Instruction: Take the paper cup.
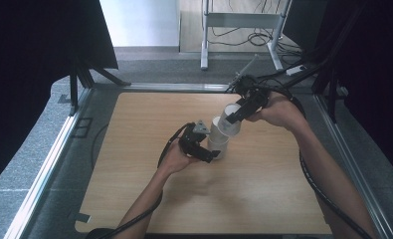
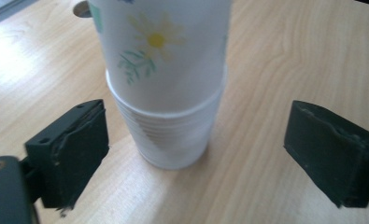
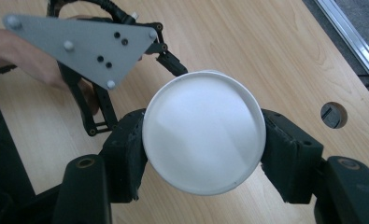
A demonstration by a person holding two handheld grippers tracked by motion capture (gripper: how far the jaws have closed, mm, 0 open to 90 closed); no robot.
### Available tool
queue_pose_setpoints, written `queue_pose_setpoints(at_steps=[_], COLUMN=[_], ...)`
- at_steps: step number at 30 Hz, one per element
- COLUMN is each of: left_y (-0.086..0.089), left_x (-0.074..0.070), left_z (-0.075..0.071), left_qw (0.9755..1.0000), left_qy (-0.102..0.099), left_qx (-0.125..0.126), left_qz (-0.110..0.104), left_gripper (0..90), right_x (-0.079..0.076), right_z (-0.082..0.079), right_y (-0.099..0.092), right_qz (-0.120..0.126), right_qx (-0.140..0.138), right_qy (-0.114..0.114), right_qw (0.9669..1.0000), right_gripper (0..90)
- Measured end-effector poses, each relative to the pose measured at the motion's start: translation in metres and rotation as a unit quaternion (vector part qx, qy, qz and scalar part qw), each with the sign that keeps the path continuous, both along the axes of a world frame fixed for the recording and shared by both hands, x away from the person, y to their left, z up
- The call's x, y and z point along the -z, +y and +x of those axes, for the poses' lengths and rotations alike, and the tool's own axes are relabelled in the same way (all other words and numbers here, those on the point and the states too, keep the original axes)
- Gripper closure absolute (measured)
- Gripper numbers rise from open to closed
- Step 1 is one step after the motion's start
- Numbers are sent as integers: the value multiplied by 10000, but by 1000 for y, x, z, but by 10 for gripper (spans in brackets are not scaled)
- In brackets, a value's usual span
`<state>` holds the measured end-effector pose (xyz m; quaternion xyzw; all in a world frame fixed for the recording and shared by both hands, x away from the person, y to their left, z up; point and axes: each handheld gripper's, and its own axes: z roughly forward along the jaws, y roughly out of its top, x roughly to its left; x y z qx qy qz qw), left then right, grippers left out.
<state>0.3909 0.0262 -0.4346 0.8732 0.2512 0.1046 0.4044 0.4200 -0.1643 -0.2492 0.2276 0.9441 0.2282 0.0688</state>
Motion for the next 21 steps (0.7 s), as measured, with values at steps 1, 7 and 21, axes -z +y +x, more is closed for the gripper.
queue_pose_setpoints(at_steps=[1, 7, 21], left_y=[2, 9, 17], left_x=[0, 2, 1], left_z=[-3, -14, -40], left_qw=[10000, 9999, 9992], left_qy=[4, 79, 45], left_qx=[41, 120, 397], left_qz=[6, -23, -87], left_gripper=[47, 26, 18], right_x=[0, 3, 11], right_z=[-1, -12, -34], right_y=[0, -3, -12], right_qz=[-2, -15, 20], right_qx=[-18, -128, -273], right_qy=[2, 0, -47], right_qw=[10000, 9999, 9996], right_gripper=[363, 363, 364])
